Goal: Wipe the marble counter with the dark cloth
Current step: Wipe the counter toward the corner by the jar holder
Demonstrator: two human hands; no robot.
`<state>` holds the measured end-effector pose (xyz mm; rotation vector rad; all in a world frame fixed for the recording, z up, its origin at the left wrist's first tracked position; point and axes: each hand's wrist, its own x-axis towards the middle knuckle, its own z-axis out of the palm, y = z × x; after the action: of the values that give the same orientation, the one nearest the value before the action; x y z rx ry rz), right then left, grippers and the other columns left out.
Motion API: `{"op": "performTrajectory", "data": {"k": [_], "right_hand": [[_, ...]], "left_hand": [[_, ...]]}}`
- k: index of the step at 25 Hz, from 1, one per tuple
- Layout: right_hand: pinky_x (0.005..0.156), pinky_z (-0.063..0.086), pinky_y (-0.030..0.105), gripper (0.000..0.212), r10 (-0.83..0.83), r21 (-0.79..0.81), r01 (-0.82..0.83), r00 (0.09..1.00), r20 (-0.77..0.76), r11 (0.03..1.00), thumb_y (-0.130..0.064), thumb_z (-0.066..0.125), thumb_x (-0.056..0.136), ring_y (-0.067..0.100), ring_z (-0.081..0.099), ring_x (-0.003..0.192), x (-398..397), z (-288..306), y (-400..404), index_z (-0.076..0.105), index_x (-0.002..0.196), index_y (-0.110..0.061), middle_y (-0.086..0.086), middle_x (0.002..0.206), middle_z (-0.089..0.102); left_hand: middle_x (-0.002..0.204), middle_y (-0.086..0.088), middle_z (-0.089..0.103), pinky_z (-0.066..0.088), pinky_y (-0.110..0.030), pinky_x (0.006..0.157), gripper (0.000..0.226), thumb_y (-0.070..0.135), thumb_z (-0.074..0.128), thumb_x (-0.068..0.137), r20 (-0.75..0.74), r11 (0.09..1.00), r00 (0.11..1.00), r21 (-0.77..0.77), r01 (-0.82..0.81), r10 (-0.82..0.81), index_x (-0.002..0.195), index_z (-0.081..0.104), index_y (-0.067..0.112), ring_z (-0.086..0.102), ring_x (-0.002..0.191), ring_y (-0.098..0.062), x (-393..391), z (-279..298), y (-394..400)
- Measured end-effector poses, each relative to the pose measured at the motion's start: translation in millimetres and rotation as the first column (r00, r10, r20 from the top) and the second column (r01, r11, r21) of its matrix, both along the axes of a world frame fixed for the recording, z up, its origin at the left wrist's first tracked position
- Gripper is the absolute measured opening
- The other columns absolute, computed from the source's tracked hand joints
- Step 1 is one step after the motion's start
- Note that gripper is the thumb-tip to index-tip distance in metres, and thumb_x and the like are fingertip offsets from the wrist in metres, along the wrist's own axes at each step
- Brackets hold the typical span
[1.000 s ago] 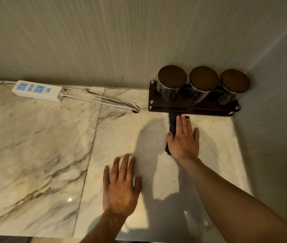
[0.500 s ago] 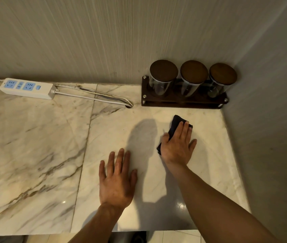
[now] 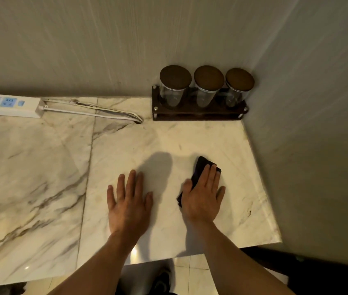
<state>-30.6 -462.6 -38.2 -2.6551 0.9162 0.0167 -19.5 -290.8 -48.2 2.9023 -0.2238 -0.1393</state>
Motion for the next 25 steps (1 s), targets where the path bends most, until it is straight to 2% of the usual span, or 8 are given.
{"op": "performTrajectory", "data": {"k": [4,7,11,13,16,20,25], "right_hand": [[0.118,0.001,0.046,0.069,0.006,-0.003,-0.006,1.000,0.009,1.000,-0.046,0.018,0.093,0.017,-0.005,0.146,-30.0,-1.8,4.7,-0.002,0.151,-0.013,0.004,0.160,-0.001],[0.117,0.010,0.049,0.069,0.006,-0.043,-0.004,0.999,0.040,0.999,-0.046,0.022,0.093,0.019,0.003,0.146,-49.9,-3.8,8.6,0.007,0.151,-0.011,0.005,0.160,0.010],[0.117,0.013,0.049,0.069,0.036,-0.049,-0.033,0.998,0.043,0.998,-0.046,0.023,0.093,0.019,0.007,0.146,-72.3,-5.9,9.9,0.013,0.151,-0.011,0.005,0.159,0.013],[0.116,0.015,0.050,0.068,0.093,-0.056,-0.090,0.995,0.036,0.994,-0.046,0.024,0.092,0.020,0.009,0.146,-80.9,-5.0,7.6,0.017,0.150,-0.012,0.005,0.158,0.015],[0.116,0.017,0.049,0.066,0.223,-0.090,-0.220,0.975,0.023,0.971,-0.043,0.030,0.091,0.022,0.018,0.144,-96.0,-5.2,-5.7,0.023,0.149,-0.012,0.007,0.157,0.020],[0.111,0.011,0.046,0.067,0.448,-0.120,-0.446,0.894,-0.010,0.887,-0.043,0.038,0.090,0.020,0.018,0.144,-111.2,-3.9,-36.5,0.025,0.149,-0.013,0.005,0.157,0.021],[0.113,0.010,0.044,0.066,0.735,-0.099,-0.740,0.673,-0.086,0.666,-0.044,0.037,0.093,0.014,0.005,0.146,-108.6,4.9,-86.3,0.017,0.151,-0.018,0.000,0.159,0.010]], "left_hand": [[0.158,-0.004,0.019,-0.003,-0.052,0.116,0.061,0.052,0.017,0.096,0.008,0.999,1.000,-0.041,0.009,-0.009,0.149,0.015,0.022,0.003,0.146,-0.026,-0.2,0.7,0.1],[0.159,-0.005,0.017,-0.002,-0.053,0.116,0.063,0.053,0.013,0.095,0.008,0.999,1.000,-0.034,0.014,-0.014,0.149,0.016,0.022,0.001,0.146,-0.026,0.1,0.1,-0.4],[0.159,-0.005,0.016,-0.003,-0.052,0.116,0.065,0.054,0.011,0.093,-0.002,1.000,1.000,-0.021,0.006,-0.006,0.149,0.018,0.021,0.002,0.146,-0.028,0.4,0.0,-2.3],[0.157,-0.008,0.020,0.000,-0.054,0.115,0.061,0.049,0.021,0.095,-0.012,1.000,1.000,-0.024,-0.011,0.011,0.147,0.023,0.018,0.006,0.145,-0.031,2.7,1.6,-4.2],[0.153,-0.013,0.028,0.005,-0.059,0.113,0.050,0.030,0.041,0.094,0.025,0.998,0.999,-0.058,-0.023,0.024,0.141,0.033,0.013,0.014,0.141,-0.035,1.4,8.6,-19.3],[0.154,-0.013,0.026,0.000,-0.053,0.115,0.048,0.026,0.037,0.095,0.052,0.990,0.997,-0.125,0.061,-0.055,0.141,0.032,0.013,0.012,0.143,-0.033,-2.6,15.5,-51.7],[0.153,-0.008,0.031,0.008,-0.053,0.116,0.056,0.040,0.020,0.093,0.033,0.987,0.995,-0.127,0.102,-0.098,0.141,0.035,0.014,0.015,0.143,-0.031,-2.1,6.4,-80.6]]}}
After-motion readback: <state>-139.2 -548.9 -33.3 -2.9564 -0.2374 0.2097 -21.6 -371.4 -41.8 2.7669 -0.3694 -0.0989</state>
